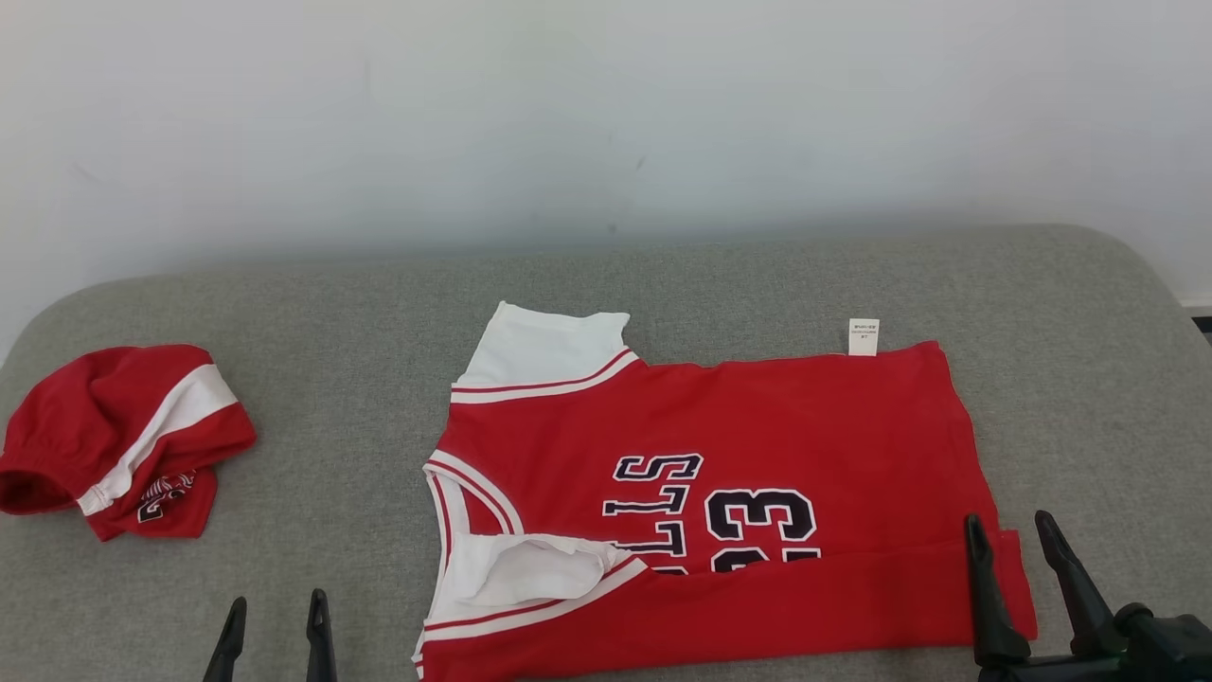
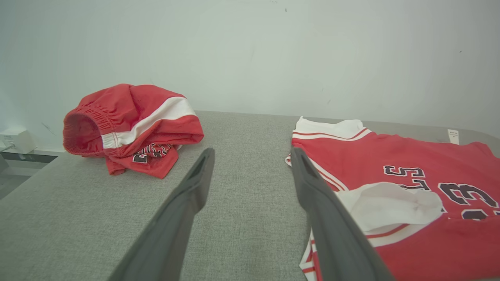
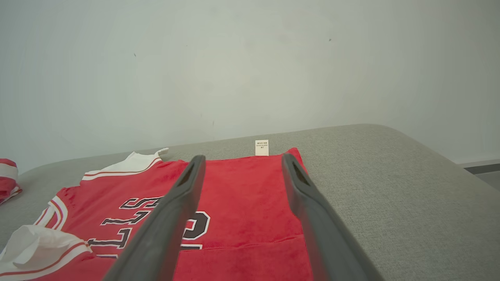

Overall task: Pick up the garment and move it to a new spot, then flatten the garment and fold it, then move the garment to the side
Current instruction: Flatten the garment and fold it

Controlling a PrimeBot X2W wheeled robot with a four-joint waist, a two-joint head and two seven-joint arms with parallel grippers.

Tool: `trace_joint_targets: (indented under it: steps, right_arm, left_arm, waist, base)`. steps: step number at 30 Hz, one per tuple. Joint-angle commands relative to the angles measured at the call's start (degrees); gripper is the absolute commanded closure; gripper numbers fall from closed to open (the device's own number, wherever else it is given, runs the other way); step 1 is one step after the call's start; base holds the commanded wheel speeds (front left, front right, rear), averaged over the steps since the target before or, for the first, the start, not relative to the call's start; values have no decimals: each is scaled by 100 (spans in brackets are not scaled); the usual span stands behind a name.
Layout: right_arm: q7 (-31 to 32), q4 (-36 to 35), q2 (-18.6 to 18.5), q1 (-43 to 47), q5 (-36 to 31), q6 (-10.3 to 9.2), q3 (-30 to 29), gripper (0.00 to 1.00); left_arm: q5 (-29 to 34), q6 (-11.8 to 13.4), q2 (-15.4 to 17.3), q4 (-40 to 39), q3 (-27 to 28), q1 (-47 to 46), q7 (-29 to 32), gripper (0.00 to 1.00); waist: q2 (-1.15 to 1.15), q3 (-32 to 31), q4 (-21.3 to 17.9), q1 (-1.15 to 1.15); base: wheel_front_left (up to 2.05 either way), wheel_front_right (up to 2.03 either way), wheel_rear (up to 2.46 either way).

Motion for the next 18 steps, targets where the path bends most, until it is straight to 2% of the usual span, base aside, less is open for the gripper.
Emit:
trace_joint_targets:
  steps: [1, 9, 13, 18]
  right_arm:
    - [-8, 14, -12, 20, -30, -14, 10, 0]
    - [-7, 244, 14, -136, 184, -14, -92, 0]
    - [45, 556, -128, -510, 274, -14, -64, 0]
    - [218, 952, -385, -1242, 345, -14, 5, 0]
  left_arm:
    - [35, -16, -26, 17, 33, 62, -18, 0]
    - [-16, -56, -37, 178, 66, -213, -18, 0]
    - [64, -121, 140, 354, 5, -632, -18, 0]
    - [39, -202, 456, 775, -262, -1577, 44, 0]
  waist:
    - [0, 2, -2, 0]
    - [0, 55, -36, 0]
    - [0, 208, -110, 0]
    - [0, 578, -231, 0]
  base:
    - [0, 0, 0]
    - [0, 0, 0]
    - [0, 0, 0]
    - [0, 0, 0]
